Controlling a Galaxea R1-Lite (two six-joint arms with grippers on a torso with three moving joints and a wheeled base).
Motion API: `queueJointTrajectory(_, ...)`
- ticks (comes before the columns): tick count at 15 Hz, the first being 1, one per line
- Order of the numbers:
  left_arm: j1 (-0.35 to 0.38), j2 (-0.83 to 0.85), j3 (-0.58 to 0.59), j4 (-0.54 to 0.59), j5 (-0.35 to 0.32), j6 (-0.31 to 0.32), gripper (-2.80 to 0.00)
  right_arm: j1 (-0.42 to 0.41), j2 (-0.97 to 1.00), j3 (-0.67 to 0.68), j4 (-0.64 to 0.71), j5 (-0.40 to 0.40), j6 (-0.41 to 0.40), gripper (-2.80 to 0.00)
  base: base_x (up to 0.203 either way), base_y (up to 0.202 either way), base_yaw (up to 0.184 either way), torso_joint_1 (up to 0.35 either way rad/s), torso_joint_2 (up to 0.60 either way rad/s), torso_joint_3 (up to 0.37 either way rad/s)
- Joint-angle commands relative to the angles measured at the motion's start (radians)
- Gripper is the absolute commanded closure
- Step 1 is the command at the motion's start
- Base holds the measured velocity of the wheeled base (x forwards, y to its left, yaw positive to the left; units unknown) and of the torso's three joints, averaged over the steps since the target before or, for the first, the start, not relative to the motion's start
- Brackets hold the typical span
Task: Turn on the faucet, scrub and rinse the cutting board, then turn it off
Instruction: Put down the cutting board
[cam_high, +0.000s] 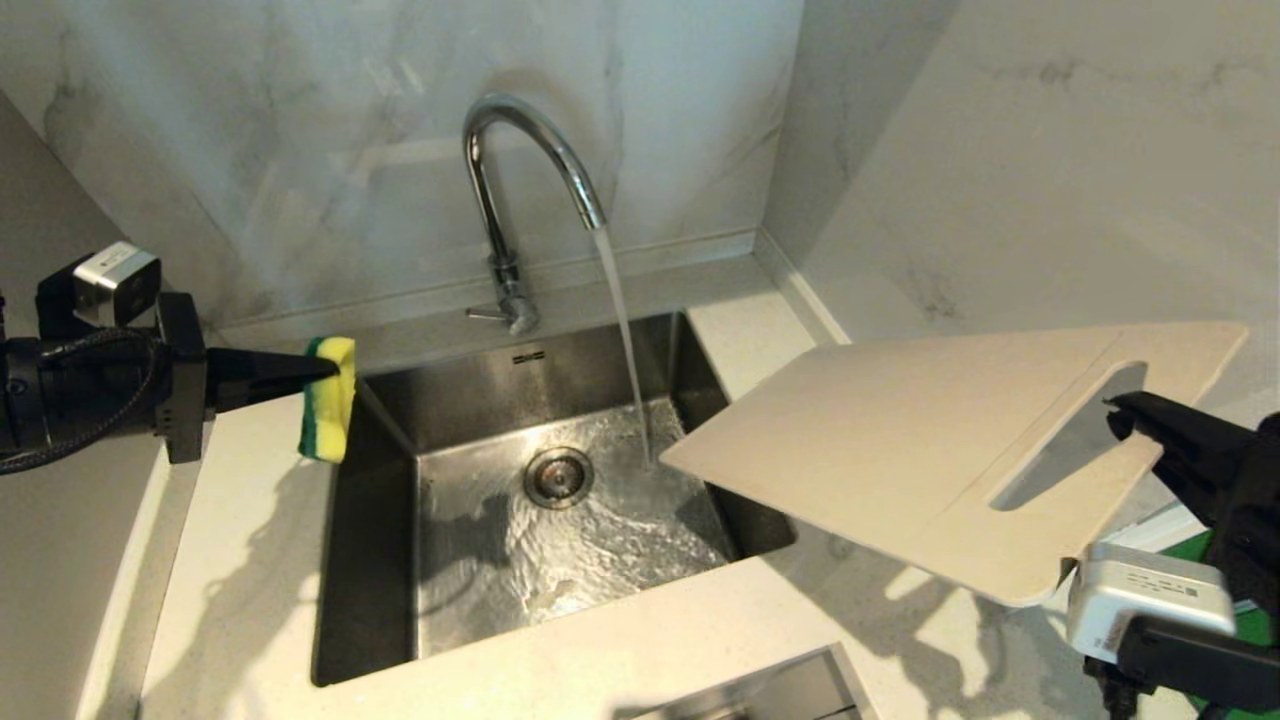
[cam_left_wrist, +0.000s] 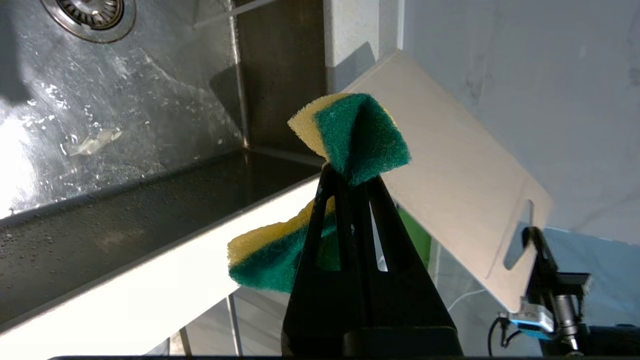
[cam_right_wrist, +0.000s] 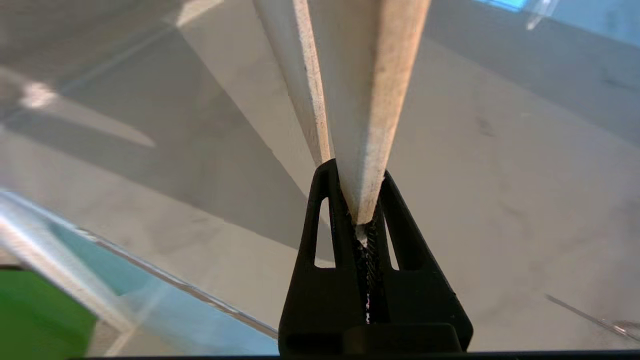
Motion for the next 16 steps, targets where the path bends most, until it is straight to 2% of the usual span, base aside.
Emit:
queueJointTrajectory(1, -0.008, 0.004, 0.0, -0.001, -0.003, -0.007, 0.0, 0.0, 0.048, 0.005, -0.003, -0.011, 0.001, 0.0, 0.0, 0.0, 0.0, 0.0, 0.0, 0.0)
queueJointTrajectory(6, -0.01, 0.017, -0.003, -0.006, -0.003, -0.022, 0.0, 0.0, 0.114, -0.003, -0.005, -0.027, 0.012, 0.0, 0.0, 0.0, 0.0, 0.0, 0.0, 0.0)
queueJointTrajectory(9, -0.011, 0.024, -0.009, -0.007, -0.003, -0.022, 0.0, 0.0, 0.137, -0.008, -0.015, -0.077, 0.017, 0.0, 0.0, 0.0, 0.0, 0.0, 0.0, 0.0)
queueJointTrajectory(12, -0.023, 0.033, -0.032, -0.003, -0.003, -0.024, 0.0, -0.001, 0.157, 0.006, -0.039, -0.1, 0.052, 0.0, 0.0, 0.0, 0.0, 0.0, 0.0, 0.0)
queueJointTrajectory(14, -0.026, 0.037, -0.029, -0.003, -0.003, -0.024, 0.0, 0.0, 0.163, 0.027, -0.039, -0.155, 0.09, 0.0, 0.0, 0.0, 0.0, 0.0, 0.0, 0.0)
queueJointTrajectory(16, -0.03, 0.04, -0.031, -0.002, 0.0, -0.024, 0.0, -0.001, 0.171, 0.032, -0.039, -0.161, 0.113, 0.0, 0.0, 0.0, 0.0, 0.0, 0.0, 0.0)
